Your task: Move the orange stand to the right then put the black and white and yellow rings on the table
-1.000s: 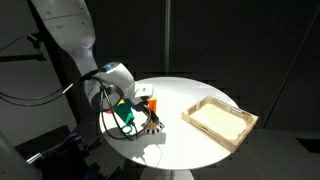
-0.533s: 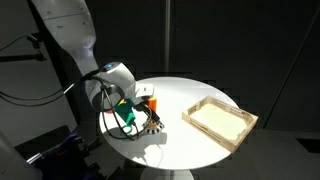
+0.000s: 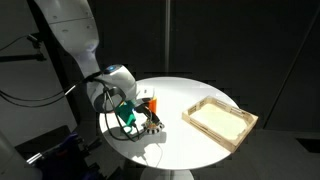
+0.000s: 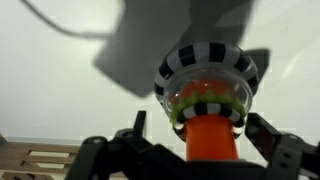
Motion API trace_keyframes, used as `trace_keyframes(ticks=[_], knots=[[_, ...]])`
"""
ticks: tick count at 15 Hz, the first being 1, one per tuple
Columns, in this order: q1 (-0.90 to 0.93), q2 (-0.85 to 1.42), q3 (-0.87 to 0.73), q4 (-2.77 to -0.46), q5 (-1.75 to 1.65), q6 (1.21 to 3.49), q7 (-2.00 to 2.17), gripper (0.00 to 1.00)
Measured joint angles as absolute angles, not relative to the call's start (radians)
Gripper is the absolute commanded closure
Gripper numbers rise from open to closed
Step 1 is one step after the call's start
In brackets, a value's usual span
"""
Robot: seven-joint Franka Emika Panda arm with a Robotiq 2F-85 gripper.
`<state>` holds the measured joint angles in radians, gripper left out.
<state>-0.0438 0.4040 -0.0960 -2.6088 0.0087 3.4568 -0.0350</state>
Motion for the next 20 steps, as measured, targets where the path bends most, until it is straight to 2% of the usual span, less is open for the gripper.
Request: trace_keyframes(ticks=[1, 2, 3, 6, 20], knots=[[-0.044, 0.411, -0.094, -2.606, 0.009, 3.457, -0.035, 0.0], [-0.044, 0.417, -0.093, -2.604, 0.009, 3.457, -0.035, 0.25], [-0.044, 0.422, -0.093, -2.602, 0.009, 3.457, -0.035, 0.27], [-0.044, 0.428, -0.091, -2.594, 0.009, 3.457, -0.035, 0.5], [-0.054, 0.396, -0.067, -2.596, 0.009, 3.458, -0.018, 0.51]])
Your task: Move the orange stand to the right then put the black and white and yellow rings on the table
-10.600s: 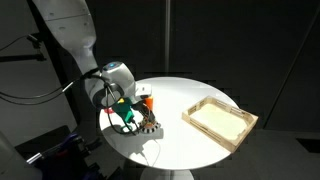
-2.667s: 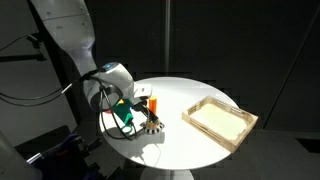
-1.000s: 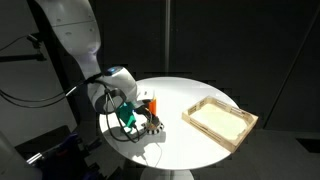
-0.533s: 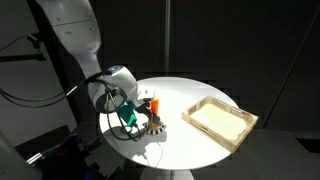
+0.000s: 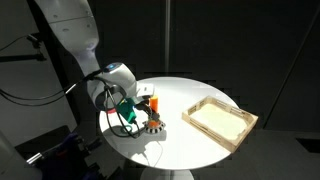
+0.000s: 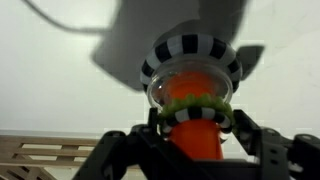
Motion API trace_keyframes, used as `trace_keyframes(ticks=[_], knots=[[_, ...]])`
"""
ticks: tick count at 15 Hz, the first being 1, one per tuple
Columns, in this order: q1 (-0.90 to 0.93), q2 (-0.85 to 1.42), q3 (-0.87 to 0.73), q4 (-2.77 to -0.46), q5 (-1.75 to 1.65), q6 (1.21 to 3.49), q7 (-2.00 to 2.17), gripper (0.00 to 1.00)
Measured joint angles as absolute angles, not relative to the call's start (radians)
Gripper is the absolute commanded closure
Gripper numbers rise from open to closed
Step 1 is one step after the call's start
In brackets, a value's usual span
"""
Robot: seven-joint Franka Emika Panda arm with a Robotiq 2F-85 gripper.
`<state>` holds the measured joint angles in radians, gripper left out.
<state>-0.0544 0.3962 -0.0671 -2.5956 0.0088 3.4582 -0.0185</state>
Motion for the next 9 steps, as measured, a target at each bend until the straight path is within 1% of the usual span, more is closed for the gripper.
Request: trace_keyframes(ticks=[9], knots=[[-0.079, 0.303, -0.038, -2.616, 0.009, 3.446, 0.013, 0.51]])
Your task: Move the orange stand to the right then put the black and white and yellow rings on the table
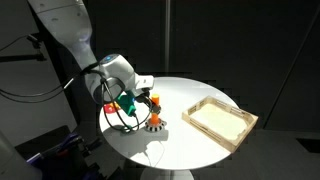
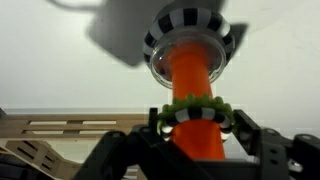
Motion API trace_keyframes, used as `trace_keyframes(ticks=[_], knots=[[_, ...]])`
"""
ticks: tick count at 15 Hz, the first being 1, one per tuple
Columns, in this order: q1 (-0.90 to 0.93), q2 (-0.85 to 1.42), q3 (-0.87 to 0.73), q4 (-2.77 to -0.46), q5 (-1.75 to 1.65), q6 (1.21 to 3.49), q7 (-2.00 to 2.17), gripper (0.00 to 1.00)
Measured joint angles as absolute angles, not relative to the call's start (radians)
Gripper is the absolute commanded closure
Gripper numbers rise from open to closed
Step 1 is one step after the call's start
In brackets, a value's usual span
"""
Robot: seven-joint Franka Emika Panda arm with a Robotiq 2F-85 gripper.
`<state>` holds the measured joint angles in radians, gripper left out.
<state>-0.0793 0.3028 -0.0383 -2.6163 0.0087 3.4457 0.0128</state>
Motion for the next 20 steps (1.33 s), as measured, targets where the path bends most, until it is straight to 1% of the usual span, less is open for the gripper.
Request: trace_keyframes(ticks=[14, 20], knots=[[-0.08, 0.081, -0.018, -2.617, 0.011, 3.241, 0.03, 0.51], [-0.047, -0.01, -0.012, -2.616, 0.044, 3.172, 0.039, 0.51]])
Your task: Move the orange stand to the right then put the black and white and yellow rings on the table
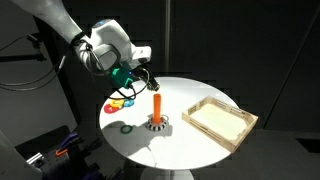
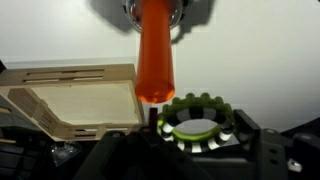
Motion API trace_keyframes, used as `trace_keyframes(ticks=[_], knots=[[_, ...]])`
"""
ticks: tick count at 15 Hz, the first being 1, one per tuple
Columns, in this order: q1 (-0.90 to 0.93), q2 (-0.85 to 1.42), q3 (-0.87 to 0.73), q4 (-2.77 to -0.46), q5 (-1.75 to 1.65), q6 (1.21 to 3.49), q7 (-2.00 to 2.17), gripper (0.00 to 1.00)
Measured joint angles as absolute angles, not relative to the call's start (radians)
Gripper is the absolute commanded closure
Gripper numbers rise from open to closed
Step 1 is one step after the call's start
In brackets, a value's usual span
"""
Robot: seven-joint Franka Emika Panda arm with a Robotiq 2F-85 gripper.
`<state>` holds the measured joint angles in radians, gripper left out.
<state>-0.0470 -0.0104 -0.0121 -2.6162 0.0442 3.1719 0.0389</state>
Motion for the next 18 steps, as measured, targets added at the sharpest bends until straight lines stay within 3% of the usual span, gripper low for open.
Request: trace_keyframes(ticks=[8, 18], knots=[[0.065, -0.035, 0.004, -2.617, 0.334, 3.034, -0.079, 0.51], [0.05, 0.03, -0.045, -2.634, 0.488, 2.896, -0.265, 0.51]])
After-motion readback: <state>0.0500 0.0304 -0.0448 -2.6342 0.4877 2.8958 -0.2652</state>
